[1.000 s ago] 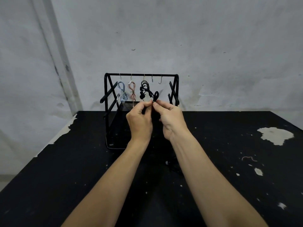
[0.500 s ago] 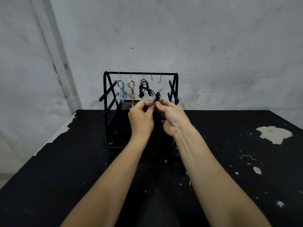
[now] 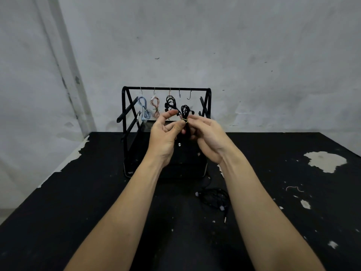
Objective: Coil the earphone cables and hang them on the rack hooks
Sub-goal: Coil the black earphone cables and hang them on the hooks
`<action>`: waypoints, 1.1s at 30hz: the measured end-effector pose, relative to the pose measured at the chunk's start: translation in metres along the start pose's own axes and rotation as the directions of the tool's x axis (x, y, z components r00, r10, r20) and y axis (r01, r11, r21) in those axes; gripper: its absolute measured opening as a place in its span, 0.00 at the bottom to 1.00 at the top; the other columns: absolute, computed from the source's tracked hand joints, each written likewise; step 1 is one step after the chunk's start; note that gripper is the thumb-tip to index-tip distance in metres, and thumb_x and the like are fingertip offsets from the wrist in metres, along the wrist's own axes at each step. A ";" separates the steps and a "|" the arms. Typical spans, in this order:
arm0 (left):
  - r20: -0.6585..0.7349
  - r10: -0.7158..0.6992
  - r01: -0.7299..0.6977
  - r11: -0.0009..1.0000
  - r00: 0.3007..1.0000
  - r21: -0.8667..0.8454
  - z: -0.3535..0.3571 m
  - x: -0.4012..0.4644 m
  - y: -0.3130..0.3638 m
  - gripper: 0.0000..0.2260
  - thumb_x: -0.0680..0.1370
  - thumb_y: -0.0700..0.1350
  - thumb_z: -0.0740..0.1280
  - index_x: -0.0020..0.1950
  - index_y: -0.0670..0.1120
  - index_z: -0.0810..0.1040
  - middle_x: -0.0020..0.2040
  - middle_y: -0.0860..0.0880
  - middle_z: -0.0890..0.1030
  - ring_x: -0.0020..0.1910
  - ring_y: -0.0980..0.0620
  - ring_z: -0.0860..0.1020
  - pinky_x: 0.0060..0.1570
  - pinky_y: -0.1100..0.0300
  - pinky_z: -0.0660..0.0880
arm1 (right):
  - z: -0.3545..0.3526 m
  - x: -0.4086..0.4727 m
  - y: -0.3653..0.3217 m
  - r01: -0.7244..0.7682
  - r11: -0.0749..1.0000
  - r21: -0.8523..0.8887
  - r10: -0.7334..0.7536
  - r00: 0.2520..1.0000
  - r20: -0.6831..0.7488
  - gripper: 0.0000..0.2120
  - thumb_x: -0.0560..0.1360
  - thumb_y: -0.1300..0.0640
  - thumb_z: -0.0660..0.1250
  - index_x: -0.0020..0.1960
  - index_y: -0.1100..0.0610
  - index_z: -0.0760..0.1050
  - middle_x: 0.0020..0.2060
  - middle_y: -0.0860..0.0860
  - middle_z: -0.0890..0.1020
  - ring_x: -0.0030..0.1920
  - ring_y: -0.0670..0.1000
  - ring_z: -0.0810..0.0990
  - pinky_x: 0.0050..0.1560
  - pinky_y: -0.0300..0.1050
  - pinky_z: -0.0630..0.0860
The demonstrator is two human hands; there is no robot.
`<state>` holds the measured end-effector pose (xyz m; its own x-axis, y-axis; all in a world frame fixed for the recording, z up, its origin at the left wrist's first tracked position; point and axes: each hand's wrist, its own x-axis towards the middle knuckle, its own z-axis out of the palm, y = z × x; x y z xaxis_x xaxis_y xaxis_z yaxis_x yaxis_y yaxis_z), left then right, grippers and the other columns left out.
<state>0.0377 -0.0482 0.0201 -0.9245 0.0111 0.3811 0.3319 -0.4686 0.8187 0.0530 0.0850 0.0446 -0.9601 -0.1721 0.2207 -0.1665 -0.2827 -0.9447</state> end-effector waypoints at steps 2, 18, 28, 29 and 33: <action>0.009 0.004 -0.004 0.999 1.000 -0.034 0.001 -0.001 0.001 0.13 0.76 0.33 0.68 0.58 0.43 0.76 0.33 0.51 0.83 0.31 0.58 0.78 0.42 0.65 0.77 | -0.003 0.000 0.001 0.036 0.999 -0.015 -0.035 0.998 0.043 0.08 0.80 0.63 0.65 0.57 0.63 0.78 0.36 0.48 0.83 0.41 0.47 0.80 0.42 0.36 0.73; 0.003 0.045 -0.045 0.999 0.999 0.019 -0.001 0.001 0.000 0.09 0.76 0.29 0.66 0.50 0.41 0.81 0.36 0.50 0.84 0.34 0.58 0.79 0.40 0.67 0.77 | -0.011 0.005 0.002 0.162 0.977 -0.138 -0.146 0.982 0.119 0.06 0.76 0.69 0.69 0.50 0.59 0.78 0.41 0.52 0.82 0.42 0.47 0.82 0.46 0.36 0.78; -0.082 -0.071 0.073 0.997 0.994 0.013 -0.005 0.000 -0.014 0.08 0.77 0.33 0.68 0.53 0.42 0.82 0.41 0.48 0.85 0.39 0.55 0.80 0.47 0.61 0.79 | -0.013 0.008 0.015 -0.019 0.992 -0.125 0.013 0.999 -0.046 0.05 0.75 0.62 0.73 0.51 0.59 0.82 0.40 0.53 0.85 0.43 0.48 0.82 0.45 0.43 0.75; -0.078 -0.111 0.109 0.993 0.991 -0.033 -0.005 0.001 -0.014 0.08 0.78 0.34 0.67 0.54 0.41 0.82 0.42 0.47 0.84 0.40 0.55 0.80 0.47 0.61 0.79 | -0.014 0.009 0.014 -0.020 0.985 -0.171 0.005 0.996 -0.091 0.05 0.74 0.59 0.74 0.49 0.58 0.82 0.39 0.52 0.84 0.41 0.46 0.81 0.44 0.42 0.75; -0.031 -0.238 0.233 0.966 0.971 -0.111 -0.006 -0.001 -0.015 0.07 0.78 0.38 0.67 0.54 0.42 0.83 0.44 0.45 0.82 0.42 0.52 0.79 0.44 0.61 0.80 | -0.019 0.017 0.010 0.043 0.965 -0.259 -0.123 0.946 -0.299 0.05 0.75 0.51 0.72 0.48 0.51 0.80 0.41 0.45 0.83 0.41 0.44 0.81 0.46 0.43 0.77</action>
<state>0.0329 -0.0469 0.0048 -0.9822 0.0953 0.1619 0.0840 -0.5479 0.8323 0.0308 0.0975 0.0342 -0.9553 0.1539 0.2523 -0.2606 -0.0357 -0.9648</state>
